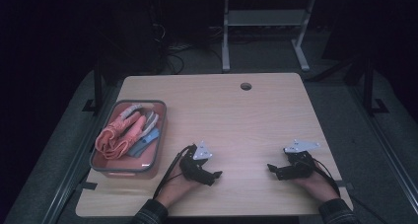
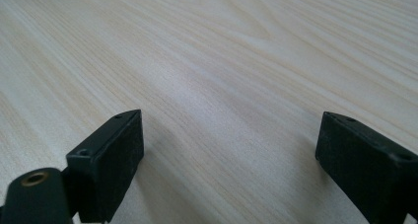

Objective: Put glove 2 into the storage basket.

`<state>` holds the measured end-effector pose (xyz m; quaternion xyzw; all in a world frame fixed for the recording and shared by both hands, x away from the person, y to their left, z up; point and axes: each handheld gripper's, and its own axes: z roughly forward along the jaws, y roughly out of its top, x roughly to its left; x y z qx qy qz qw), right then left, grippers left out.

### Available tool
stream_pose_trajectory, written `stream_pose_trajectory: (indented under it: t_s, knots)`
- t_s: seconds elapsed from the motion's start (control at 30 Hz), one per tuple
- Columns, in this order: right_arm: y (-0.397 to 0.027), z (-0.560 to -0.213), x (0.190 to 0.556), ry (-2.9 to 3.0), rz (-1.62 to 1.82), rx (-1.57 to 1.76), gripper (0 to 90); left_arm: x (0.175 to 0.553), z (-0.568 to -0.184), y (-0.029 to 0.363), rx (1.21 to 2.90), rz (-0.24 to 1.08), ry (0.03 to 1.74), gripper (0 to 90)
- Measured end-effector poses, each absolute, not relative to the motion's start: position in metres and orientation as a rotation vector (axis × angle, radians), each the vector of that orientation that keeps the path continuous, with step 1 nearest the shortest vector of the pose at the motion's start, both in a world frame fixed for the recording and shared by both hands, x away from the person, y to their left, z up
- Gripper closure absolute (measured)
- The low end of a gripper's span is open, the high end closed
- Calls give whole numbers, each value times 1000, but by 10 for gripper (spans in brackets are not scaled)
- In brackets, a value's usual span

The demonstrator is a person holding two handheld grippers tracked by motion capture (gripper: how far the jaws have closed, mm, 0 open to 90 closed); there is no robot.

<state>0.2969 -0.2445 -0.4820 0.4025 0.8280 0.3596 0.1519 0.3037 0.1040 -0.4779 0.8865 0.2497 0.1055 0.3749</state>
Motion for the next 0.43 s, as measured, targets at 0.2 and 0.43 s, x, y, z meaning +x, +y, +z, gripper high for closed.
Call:
stream_pose_trajectory:
  t_s: [0.2, 0.43]
  knots:
    - [-244, -482, 297, 2376, 1032, 1157, 107, 304, -478, 104, 2270, 267, 639, 129]
    - [-244, -482, 297, 2377, 1030, 1158, 107, 304, -478, 104, 2271, 268, 636, 129]
